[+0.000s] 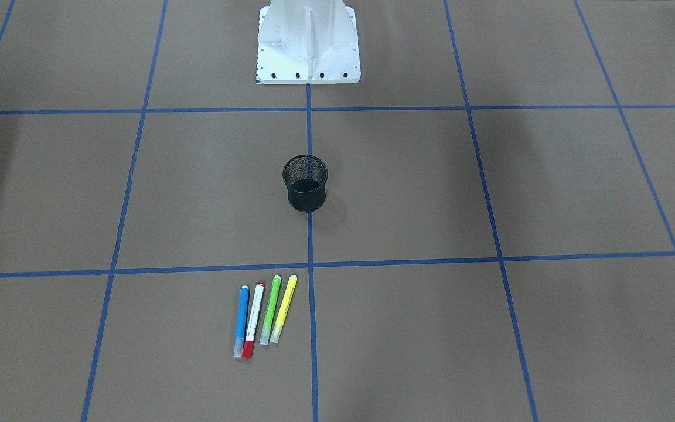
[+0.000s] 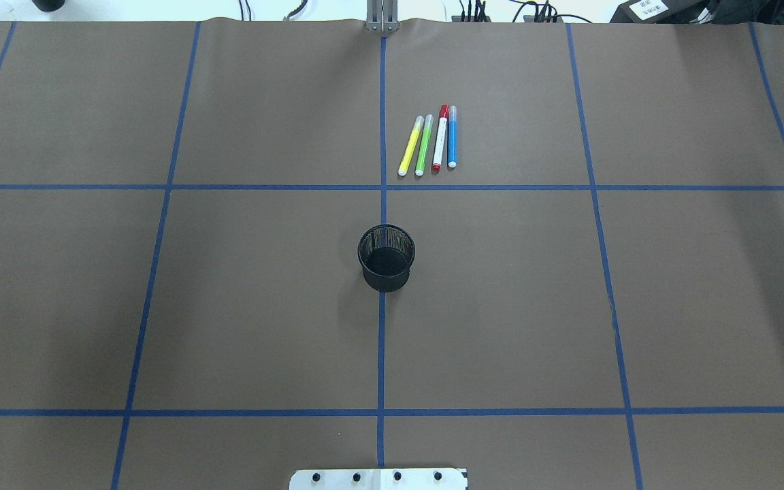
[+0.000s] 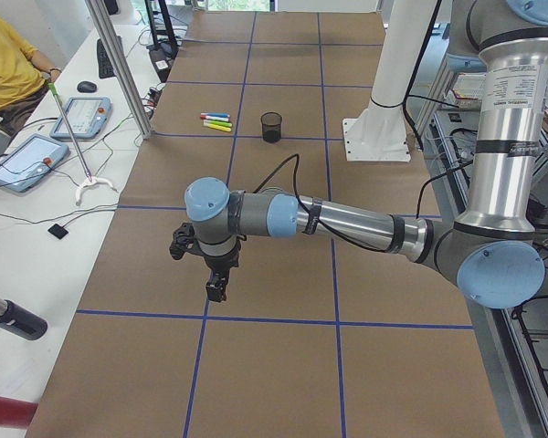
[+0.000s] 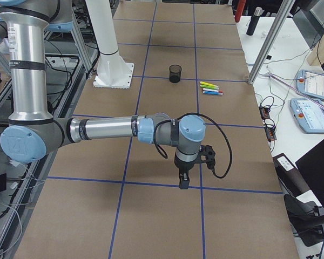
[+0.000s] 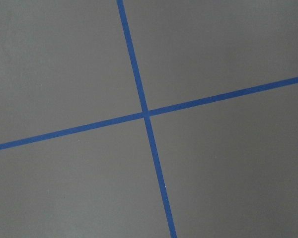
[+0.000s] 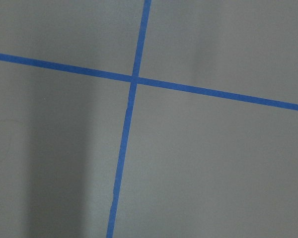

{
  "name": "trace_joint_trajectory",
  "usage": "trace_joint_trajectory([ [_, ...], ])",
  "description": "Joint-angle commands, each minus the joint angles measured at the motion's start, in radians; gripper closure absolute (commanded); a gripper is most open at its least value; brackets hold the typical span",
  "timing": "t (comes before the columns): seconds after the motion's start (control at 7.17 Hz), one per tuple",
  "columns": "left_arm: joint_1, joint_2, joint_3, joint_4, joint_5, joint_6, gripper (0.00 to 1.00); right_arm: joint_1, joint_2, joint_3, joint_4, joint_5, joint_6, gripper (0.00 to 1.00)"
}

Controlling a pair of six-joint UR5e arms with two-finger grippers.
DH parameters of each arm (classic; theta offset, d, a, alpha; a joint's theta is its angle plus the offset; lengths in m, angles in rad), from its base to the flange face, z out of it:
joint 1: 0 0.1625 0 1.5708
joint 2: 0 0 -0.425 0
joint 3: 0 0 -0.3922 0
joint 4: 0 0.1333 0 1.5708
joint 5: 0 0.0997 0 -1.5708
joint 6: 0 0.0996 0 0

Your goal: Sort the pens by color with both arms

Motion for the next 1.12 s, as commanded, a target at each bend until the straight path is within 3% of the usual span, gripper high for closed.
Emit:
trace_joint_trajectory([
  [0.0,-0.003,0.005,-0.012,-0.012,-0.006,0.003,0.00,0.000,-0.007,0.002,0.038,0.000,0.033,0.00],
  [0.98,-0.004,0.013,-0.019,-0.012,-0.003,0.001,0.00,-0.001,0.013,0.005,0.040,0.003,0.034,0.00],
])
